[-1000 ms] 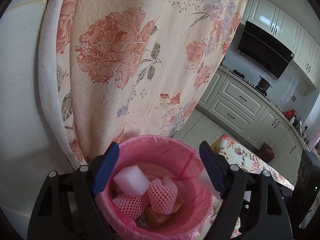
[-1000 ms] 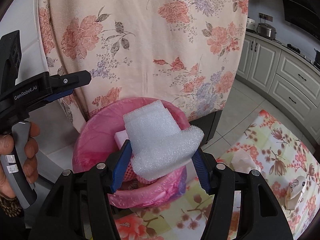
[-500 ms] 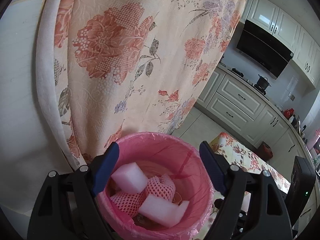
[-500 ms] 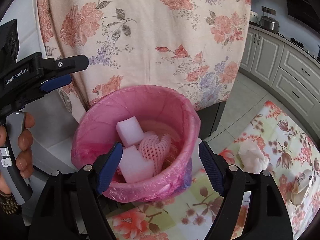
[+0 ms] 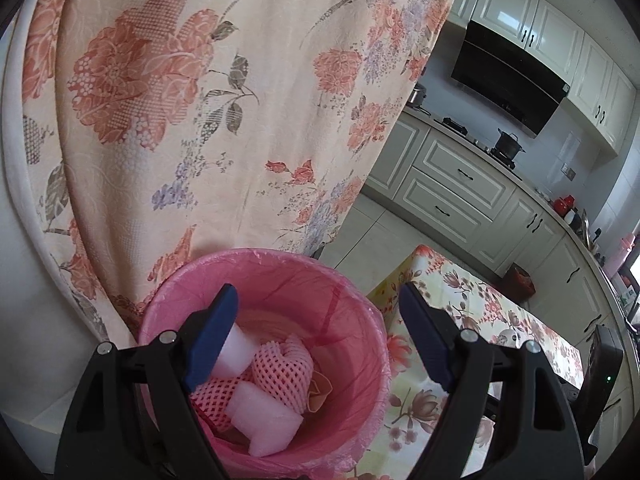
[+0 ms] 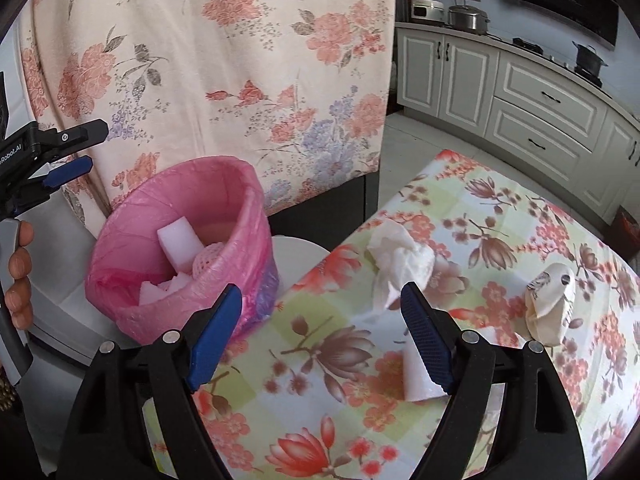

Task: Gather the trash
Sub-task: 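Move both open grippers back over the foam and tissues on the table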

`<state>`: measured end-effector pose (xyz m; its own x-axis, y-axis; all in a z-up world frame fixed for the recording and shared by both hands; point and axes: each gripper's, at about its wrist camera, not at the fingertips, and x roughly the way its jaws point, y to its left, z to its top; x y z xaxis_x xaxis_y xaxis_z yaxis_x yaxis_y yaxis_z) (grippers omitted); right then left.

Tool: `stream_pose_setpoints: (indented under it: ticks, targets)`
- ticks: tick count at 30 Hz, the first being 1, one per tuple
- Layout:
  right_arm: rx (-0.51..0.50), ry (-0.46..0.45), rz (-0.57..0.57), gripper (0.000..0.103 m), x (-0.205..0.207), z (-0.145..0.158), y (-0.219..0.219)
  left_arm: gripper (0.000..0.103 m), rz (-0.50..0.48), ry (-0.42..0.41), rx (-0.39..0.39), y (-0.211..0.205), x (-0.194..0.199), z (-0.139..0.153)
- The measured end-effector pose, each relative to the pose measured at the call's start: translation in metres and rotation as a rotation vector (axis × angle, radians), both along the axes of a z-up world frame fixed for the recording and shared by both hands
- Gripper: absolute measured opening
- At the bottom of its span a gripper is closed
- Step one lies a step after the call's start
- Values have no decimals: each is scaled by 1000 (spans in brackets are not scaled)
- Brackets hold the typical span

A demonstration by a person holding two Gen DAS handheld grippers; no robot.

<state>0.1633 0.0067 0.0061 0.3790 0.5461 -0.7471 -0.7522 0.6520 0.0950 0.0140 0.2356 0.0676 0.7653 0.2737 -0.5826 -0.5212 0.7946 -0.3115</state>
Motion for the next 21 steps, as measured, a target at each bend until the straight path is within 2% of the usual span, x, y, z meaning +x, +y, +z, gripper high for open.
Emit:
stream_pose_setpoints:
  ticks: [10, 21]
  targets:
    - [-7, 18, -129, 78, 21, -13, -64, 80, -91, 23, -4, -38, 26, -5]
    - [-9, 50, -224, 79, 40, -32, -112, 80, -218, 77, -35, -89, 63, -28]
